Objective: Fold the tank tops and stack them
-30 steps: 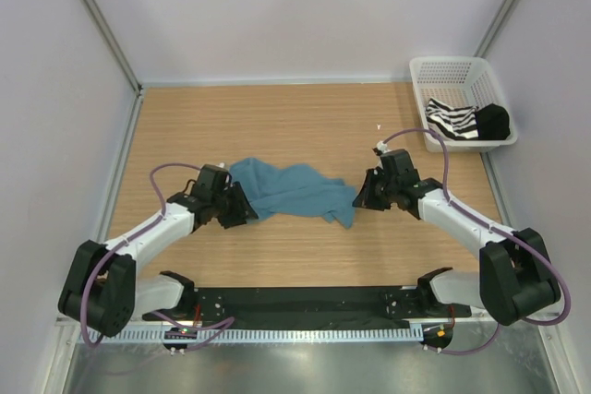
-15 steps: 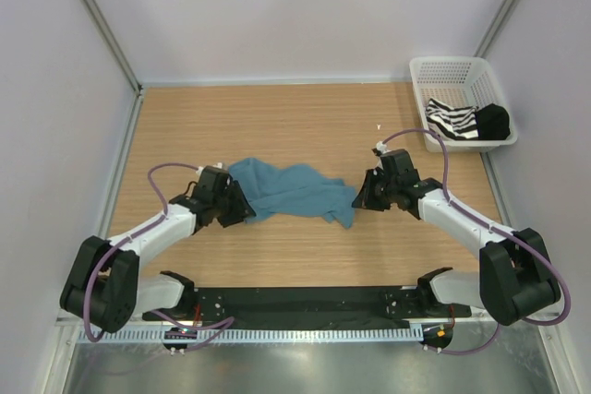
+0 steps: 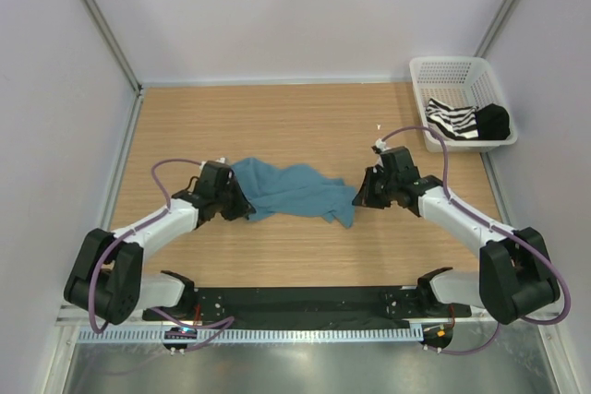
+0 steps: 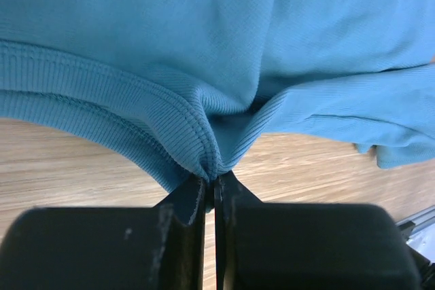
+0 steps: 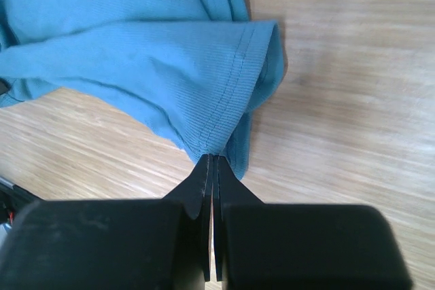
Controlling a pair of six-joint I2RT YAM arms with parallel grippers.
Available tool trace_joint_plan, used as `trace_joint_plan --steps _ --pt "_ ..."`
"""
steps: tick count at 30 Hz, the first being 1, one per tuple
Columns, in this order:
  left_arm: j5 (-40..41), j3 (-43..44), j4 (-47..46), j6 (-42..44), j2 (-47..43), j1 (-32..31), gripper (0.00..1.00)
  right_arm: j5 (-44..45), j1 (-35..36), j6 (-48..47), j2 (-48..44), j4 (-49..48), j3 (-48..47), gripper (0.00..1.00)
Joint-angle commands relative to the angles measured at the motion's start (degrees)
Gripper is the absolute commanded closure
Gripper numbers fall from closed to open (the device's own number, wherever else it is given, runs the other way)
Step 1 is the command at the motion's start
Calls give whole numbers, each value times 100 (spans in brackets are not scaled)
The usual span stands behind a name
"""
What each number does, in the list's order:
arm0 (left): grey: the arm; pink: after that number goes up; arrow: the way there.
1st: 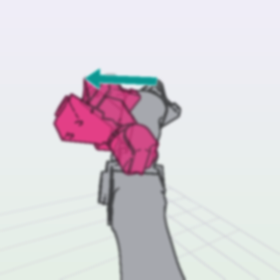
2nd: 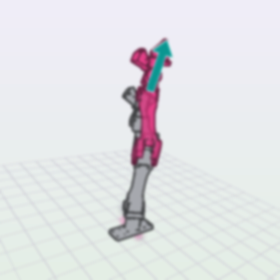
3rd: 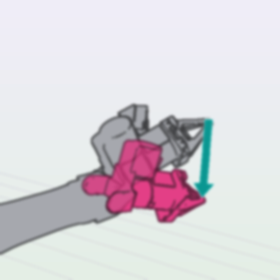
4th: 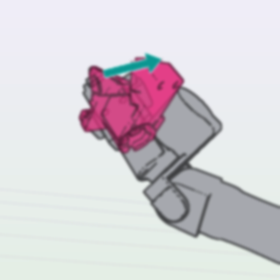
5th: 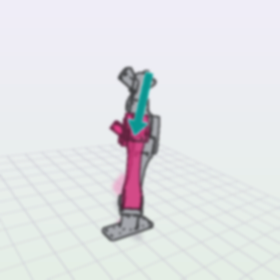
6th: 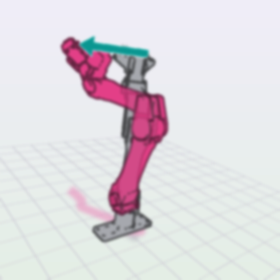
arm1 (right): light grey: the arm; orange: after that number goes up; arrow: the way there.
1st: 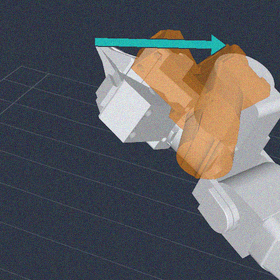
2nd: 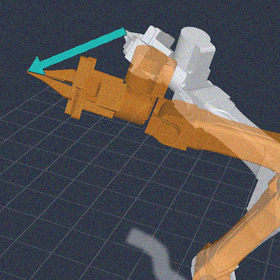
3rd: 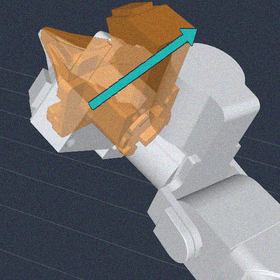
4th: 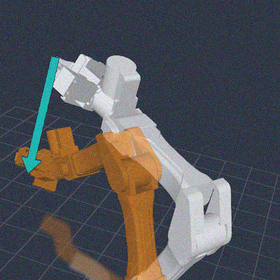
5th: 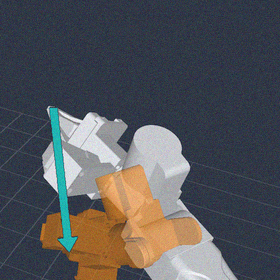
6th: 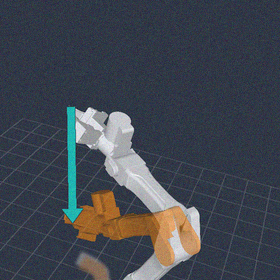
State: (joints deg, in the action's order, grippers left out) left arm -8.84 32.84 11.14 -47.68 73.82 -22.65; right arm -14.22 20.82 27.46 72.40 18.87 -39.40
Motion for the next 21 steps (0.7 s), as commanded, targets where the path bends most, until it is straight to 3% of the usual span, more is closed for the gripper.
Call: trace_joint_plan --steps 1,13,17,21 --pt "-91 582 362 258 -271 217 100 78 -217 -162 -24 37 -428 99" --pt "-1137 1866 1074 444 -614 973 100 -546 -447 -145 -16 -129 -1316 99" --pt "-1190 1814 1198 523 -694 982 100 -1327 -456 4 37 -541 -826 99" --pt "-1392 1103 795 287 -737 974 100 -1987 -438 172 108 -1148 -61 99"
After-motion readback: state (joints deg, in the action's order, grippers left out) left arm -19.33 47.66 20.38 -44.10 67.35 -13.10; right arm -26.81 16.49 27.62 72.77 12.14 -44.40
